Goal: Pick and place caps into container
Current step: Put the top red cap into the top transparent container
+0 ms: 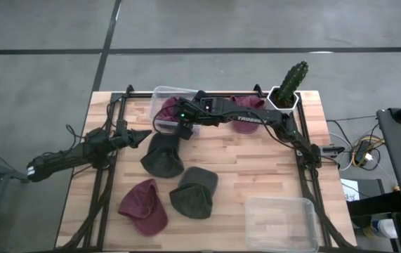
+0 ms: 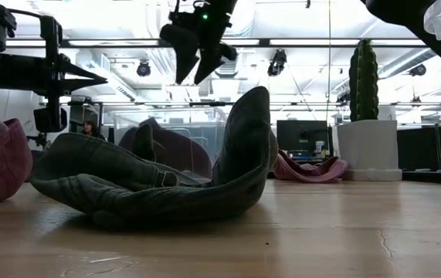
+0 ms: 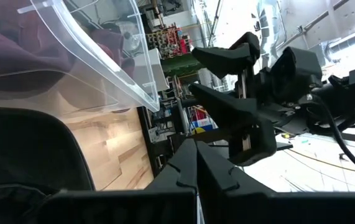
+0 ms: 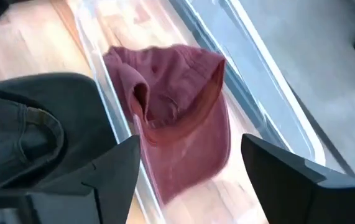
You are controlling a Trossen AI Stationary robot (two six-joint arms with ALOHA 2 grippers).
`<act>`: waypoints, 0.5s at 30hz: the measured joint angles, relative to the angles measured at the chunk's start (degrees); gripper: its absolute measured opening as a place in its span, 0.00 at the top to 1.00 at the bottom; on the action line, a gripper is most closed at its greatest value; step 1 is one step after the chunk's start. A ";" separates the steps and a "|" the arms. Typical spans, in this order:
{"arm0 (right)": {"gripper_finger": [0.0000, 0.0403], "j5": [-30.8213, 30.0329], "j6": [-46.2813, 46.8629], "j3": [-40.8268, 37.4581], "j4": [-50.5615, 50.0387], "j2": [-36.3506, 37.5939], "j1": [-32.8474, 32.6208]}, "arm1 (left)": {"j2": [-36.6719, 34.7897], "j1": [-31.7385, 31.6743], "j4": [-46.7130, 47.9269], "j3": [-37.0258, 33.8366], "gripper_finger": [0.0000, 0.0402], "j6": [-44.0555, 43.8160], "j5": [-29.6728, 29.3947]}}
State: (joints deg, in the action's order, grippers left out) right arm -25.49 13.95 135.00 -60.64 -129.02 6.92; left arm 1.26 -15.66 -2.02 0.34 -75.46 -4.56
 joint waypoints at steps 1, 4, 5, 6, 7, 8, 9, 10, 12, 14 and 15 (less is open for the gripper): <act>0.31 0.04 1.19 0.00 -1.14 0.35 -0.18 | 0.00 0.00 0.00 0.00 1.00 0.00 0.00; 0.32 1.02 3.89 0.00 -6.19 1.31 -0.91 | 0.00 0.00 0.02 0.00 1.00 0.00 0.00; 0.33 1.71 4.58 0.00 -8.42 1.73 -1.08 | 0.00 0.00 0.02 0.00 1.00 0.00 0.00; 0.34 2.88 5.17 0.00 -10.96 2.05 -1.25 | 0.00 0.00 0.02 0.00 1.00 0.00 0.00; 0.35 4.05 5.44 0.00 -13.29 2.27 -1.45 | 0.01 0.01 0.02 0.00 1.00 0.00 0.00; 0.35 5.39 5.82 0.00 -15.60 2.62 -1.64 | 0.00 0.00 0.02 0.00 1.00 0.00 0.00; 0.36 6.93 6.10 0.00 -18.34 2.92 -1.71 | 0.00 0.02 0.02 0.00 1.00 0.00 0.00; 0.37 8.77 6.53 0.00 -20.74 3.09 -1.93 | 0.02 0.02 0.02 0.00 1.00 0.00 -0.01; 0.38 11.21 7.42 0.00 -25.06 3.39 -2.38 | 0.02 0.01 0.04 0.00 1.00 0.00 0.01; 0.40 12.10 8.37 -0.04 -29.53 3.40 -3.11 | 0.02 0.00 0.04 0.00 1.00 0.00 0.02; 0.41 12.10 8.39 -0.13 -29.79 3.40 -3.53 | 0.02 0.00 0.04 0.00 1.00 0.00 0.02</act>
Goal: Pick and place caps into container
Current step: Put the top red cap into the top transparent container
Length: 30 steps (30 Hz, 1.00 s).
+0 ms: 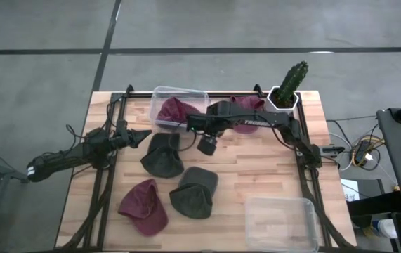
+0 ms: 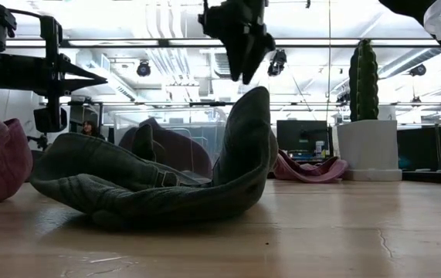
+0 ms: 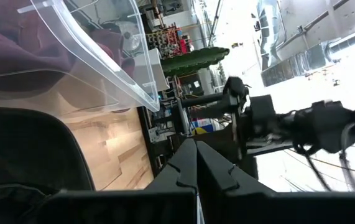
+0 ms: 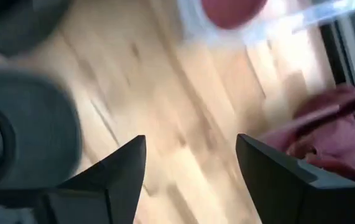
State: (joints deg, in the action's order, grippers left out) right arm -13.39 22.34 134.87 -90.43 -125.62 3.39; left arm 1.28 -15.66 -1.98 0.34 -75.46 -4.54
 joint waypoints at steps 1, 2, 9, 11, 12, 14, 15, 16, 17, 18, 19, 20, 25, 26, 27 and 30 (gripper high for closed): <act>0.42 0.46 0.01 -0.05 0.56 0.02 -0.46 | 0.00 0.00 0.00 0.00 1.00 0.00 -0.02; 0.43 1.65 0.07 -0.13 0.63 0.36 -0.84 | 0.00 0.00 0.00 0.00 1.00 0.00 -0.02; 0.66 3.01 -1.14 0.12 2.75 2.57 -3.86 | 0.00 0.00 0.02 0.00 1.00 0.02 -0.02; 0.78 2.95 -1.82 0.04 4.75 3.26 -4.28 | 0.00 0.00 0.02 0.00 1.00 0.02 -0.01; 0.85 2.96 -2.38 0.02 6.04 3.85 -4.41 | 0.00 0.02 0.02 0.00 1.00 0.02 -0.01; 0.94 2.96 -4.13 0.02 9.20 4.97 -4.74 | 0.02 0.00 0.02 0.00 1.00 0.02 -0.01; 0.95 2.94 -4.84 0.02 11.26 5.67 -4.96 | 0.00 0.01 0.02 0.00 1.00 0.02 -0.02; 0.96 2.93 -5.76 -0.06 13.41 6.25 -5.17 | 0.00 0.00 0.02 0.00 1.00 0.02 -0.02; 0.97 2.92 -6.94 -0.10 15.67 6.70 -5.44 | 0.06 0.01 0.02 0.00 1.00 0.02 -0.02; 0.98 2.93 -8.29 -0.11 17.83 7.39 -5.76 | 0.07 0.00 0.04 0.00 1.00 0.04 -0.02; 0.98 2.90 -9.59 -0.20 19.88 8.01 -6.09 | 0.07 0.00 0.04 0.00 1.00 0.04 -0.02; 0.98 2.91 -10.61 -0.28 21.83 8.51 -6.43 | 0.09 0.00 0.04 0.00 1.00 0.04 -0.02; 0.98 2.90 -15.22 -0.49 30.39 10.17 -8.11 | 0.28 0.02 0.09 0.00 1.00 0.04 -0.01; 0.98 2.90 -16.00 -0.65 32.56 10.31 -8.50 | 0.30 0.01 0.09 0.00 1.00 0.04 -0.01; 0.98 2.93 -16.71 -0.84 35.02 10.40 -8.97 | 0.44 0.00 0.11 0.00 1.00 0.05 -0.02; 0.98 3.22 -18.97 -1.19 44.99 10.55 -10.30 | 0.46 0.00 0.13 0.00 1.00 0.26 -0.02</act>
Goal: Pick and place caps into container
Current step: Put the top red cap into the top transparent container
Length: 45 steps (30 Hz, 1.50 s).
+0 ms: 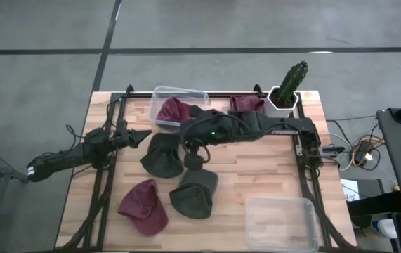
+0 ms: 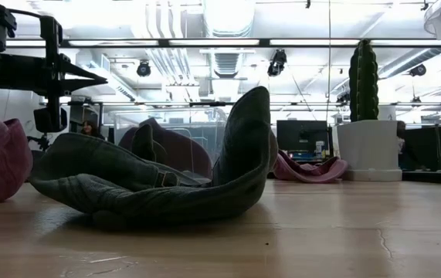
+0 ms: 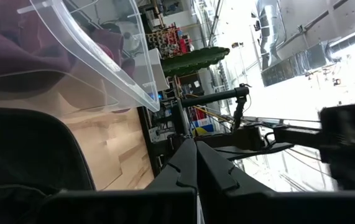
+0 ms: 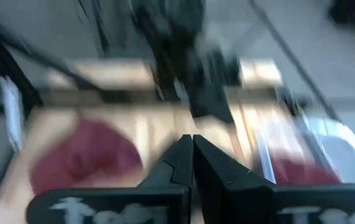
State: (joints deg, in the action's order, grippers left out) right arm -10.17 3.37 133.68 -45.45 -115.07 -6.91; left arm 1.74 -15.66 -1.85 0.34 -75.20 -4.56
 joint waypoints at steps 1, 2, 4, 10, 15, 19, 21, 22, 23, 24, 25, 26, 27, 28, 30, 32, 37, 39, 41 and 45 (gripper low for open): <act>0.98 0.10 -0.57 -0.28 3.21 0.10 -0.28 | 0.02 0.00 0.01 0.00 1.00 0.01 0.00; 0.98 0.39 -0.78 -0.63 6.50 0.10 -0.43 | 0.02 0.01 0.01 0.00 1.00 0.00 0.01; 0.98 1.31 -0.78 -1.93 13.02 0.10 -0.40 | 0.02 0.00 0.02 0.00 1.00 -0.05 0.01; 0.98 11.82 6.50 -12.49 44.80 -0.06 1.46 | 0.02 0.01 -0.02 0.00 1.00 -0.02 -0.99; 0.98 13.67 15.78 -21.79 56.20 1.89 2.41 | 0.02 0.00 -0.11 0.00 1.00 -0.02 -2.05; 0.98 13.70 17.44 -30.37 57.08 6.96 2.52 | 0.04 0.00 -0.09 0.00 1.00 -0.02 -2.10; 0.98 13.48 17.41 -35.59 59.64 10.01 2.55 | 0.04 0.00 -0.07 0.00 1.00 -0.02 -2.16; 0.98 13.18 17.24 -38.49 61.24 11.66 2.57 | 0.05 0.02 -0.07 0.00 1.00 -0.02 -2.21; 0.98 13.18 17.21 -41.22 63.72 13.10 2.59 | 0.13 0.00 -0.07 0.00 1.00 -0.02 -2.25; 0.98 13.16 17.14 -43.97 66.22 14.77 2.61 | 0.15 0.00 -0.07 0.00 1.00 -0.02 -2.25; 0.98 13.05 16.84 -46.74 67.59 16.62 2.61 | 0.17 0.00 -0.05 0.00 1.00 -0.04 -2.29; 0.98 12.77 16.79 -49.22 69.04 18.37 2.57 | 0.30 0.01 -0.04 0.00 1.00 -0.04 -2.29; 0.98 11.59 17.07 -51.63 69.53 20.30 2.54 | 0.31 0.01 -0.06 0.00 1.00 -0.04 -2.29; 0.98 10.04 17.69 -54.07 69.57 22.13 2.52 | 0.33 0.01 -0.09 0.00 1.00 -0.04 -2.33; 0.98 6.83 19.22 -58.91 69.56 25.70 2.52 | 0.44 0.02 -0.13 0.00 1.00 -0.17 -2.43; 0.98 3.41 21.41 -63.56 69.27 29.09 2.59 | 0.48 0.01 -0.15 0.00 1.00 -0.19 -2.44; 0.98 -2.55 29.08 -74.30 69.58 37.74 2.57 | 0.64 0.00 -0.17 0.00 1.00 -0.26 -2.45; 0.98 -5.15 33.31 -78.78 69.50 41.07 2.52 | 0.69 0.00 -0.17 0.00 1.00 -0.26 -2.45; 0.98 -7.70 36.39 -83.21 69.22 43.89 2.57 | 0.74 0.00 -0.17 0.00 1.00 -0.26 -2.43; 0.98 -12.12 43.67 -91.38 68.95 49.45 2.57 | 0.74 0.01 -0.20 0.00 1.00 -0.26 -2.43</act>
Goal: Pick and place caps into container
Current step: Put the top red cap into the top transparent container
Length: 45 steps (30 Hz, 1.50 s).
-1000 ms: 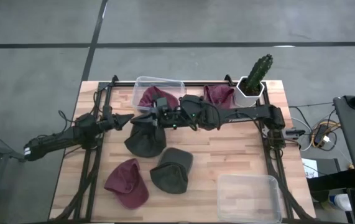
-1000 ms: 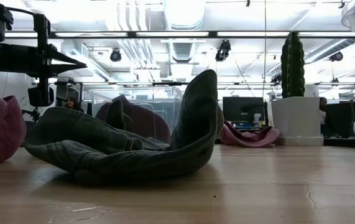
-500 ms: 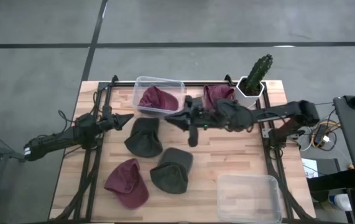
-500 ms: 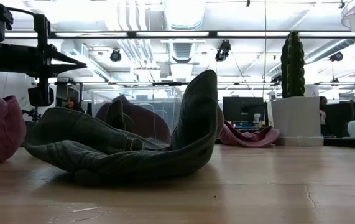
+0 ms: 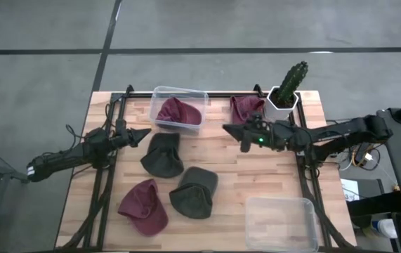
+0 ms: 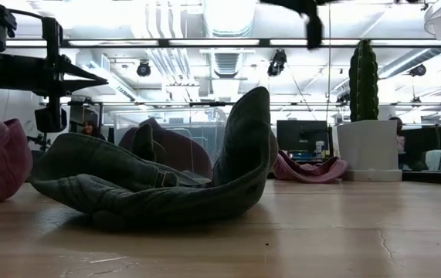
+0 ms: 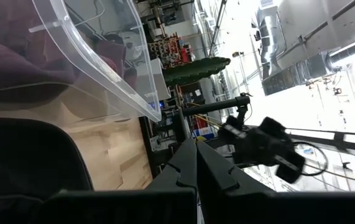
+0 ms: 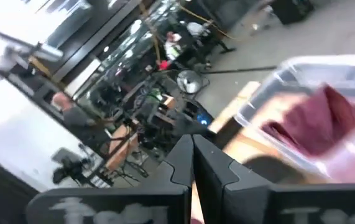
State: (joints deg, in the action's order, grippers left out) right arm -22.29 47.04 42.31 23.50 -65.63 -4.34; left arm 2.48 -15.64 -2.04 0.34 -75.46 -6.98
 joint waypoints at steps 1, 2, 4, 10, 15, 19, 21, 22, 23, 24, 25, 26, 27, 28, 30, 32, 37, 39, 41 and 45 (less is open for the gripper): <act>0.98 -1.02 2.16 -1.86 -0.60 1.14 0.00 | 0.02 0.00 0.00 0.00 1.00 0.00 0.00; 0.98 -1.86 4.09 -3.57 -0.76 2.10 0.00 | 0.00 -0.01 0.00 0.00 1.00 0.00 0.00; 0.98 -3.45 9.07 -7.15 -1.69 3.80 0.00 | 0.02 -0.01 0.00 0.00 1.00 0.00 0.00; 0.98 -10.64 28.61 -14.57 -8.31 7.16 0.00 | 0.02 0.00 -0.02 0.00 1.00 0.00 0.00; 0.98 -10.97 36.06 -18.83 -10.17 8.65 0.17 | 0.02 0.00 -0.02 0.00 1.00 0.00 0.00; 0.97 -12.86 42.56 -20.73 -10.06 8.66 0.46 | 0.02 -0.02 -0.04 0.00 1.00 0.00 0.00; 0.94 -13.56 44.57 -21.57 -9.90 8.67 0.77 | 0.02 0.00 -0.04 0.00 1.00 0.00 0.00; 0.91 -13.63 45.51 -22.16 -9.95 8.68 0.91 | 0.02 -0.02 -0.04 0.00 1.00 0.00 0.00; 0.88 -13.67 46.40 -22.72 -10.05 8.67 1.04 | 0.02 -0.02 -0.04 0.00 1.00 0.00 0.00; 0.85 -13.72 47.35 -23.29 -10.05 8.66 1.07 | 0.02 -0.01 -0.06 0.00 1.00 0.00 0.00; 0.81 -13.74 48.35 -23.83 -10.05 8.66 1.07 | 0.02 -0.02 -0.07 0.00 1.00 0.00 0.00; 0.77 -13.76 49.58 -24.26 -10.05 8.66 1.05 | 0.03 -0.01 -0.07 0.00 1.00 -0.01 0.00; 0.73 -13.78 50.96 -24.66 -10.03 8.66 1.03 | 0.04 0.00 -0.07 0.00 1.00 -0.08 0.00; 0.69 -13.95 51.97 -24.99 -10.06 8.66 1.03 | 0.04 -0.01 -0.09 0.00 1.00 -0.15 0.00; 0.60 -14.59 52.99 -25.33 -9.97 8.66 1.04 | 0.04 -0.02 -0.15 0.00 1.00 -0.17 0.00; 0.51 -15.18 53.77 -25.59 -9.91 8.66 1.03 | 0.04 -0.02 -0.22 0.00 1.00 -0.20 -0.02; 0.38 -15.27 58.59 -25.59 -12.63 8.61 1.24 | 0.04 -0.01 -0.28 0.00 1.00 -0.25 -0.02; 0.37 -15.40 59.67 -24.64 -16.64 8.61 1.42 | 0.04 0.00 -0.31 0.00 1.00 -0.25 -0.02; 0.37 -15.47 61.49 -23.35 -20.40 8.66 1.50 | 0.04 -0.02 -0.31 0.00 1.00 -0.26 -0.02; 0.40 -15.52 61.35 -19.37 -31.20 8.64 2.59 | 0.04 -0.02 -0.33 0.00 1.00 -0.25 -0.02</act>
State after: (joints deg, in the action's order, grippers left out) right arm -37.81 108.39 22.94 -7.70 -56.99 -1.75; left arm 2.52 -15.66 -2.37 0.34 -75.71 -7.01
